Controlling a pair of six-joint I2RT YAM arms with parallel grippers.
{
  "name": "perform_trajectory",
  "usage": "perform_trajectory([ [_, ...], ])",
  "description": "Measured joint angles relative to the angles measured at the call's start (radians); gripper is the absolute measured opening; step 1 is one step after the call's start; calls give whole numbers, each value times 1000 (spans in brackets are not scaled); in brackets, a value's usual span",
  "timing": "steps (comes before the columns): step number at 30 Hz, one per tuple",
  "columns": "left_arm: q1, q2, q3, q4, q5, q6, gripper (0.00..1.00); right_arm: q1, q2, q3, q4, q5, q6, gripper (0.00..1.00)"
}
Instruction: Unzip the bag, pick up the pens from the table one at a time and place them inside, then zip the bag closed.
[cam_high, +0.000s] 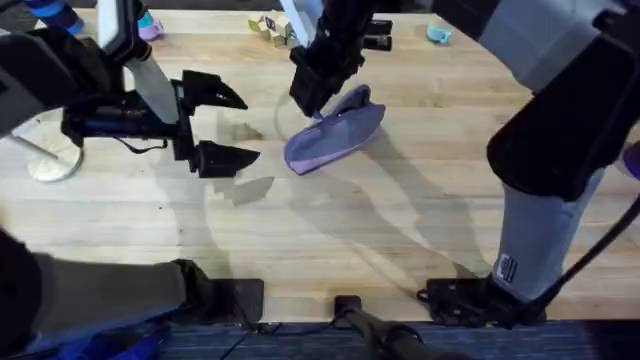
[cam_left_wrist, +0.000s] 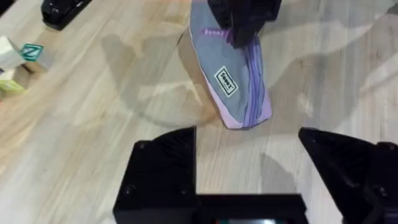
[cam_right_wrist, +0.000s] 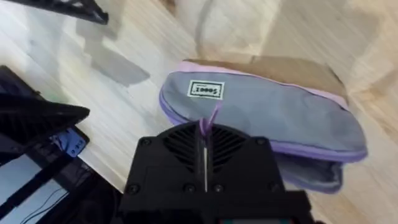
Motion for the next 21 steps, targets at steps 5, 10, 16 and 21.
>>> perform_trajectory([
  [5,-29,56,0,19,17,0,995,-8,0,36,-10,29,0,33],
  [10,-96,99,0,53,27,0,996,-8,0,39,-14,38,-6,33],
  [16,-177,160,0,103,28,0,994,-8,0,40,-17,84,-11,33],
  [21,-201,195,0,158,61,0,995,-9,0,40,-25,109,-23,33],
])
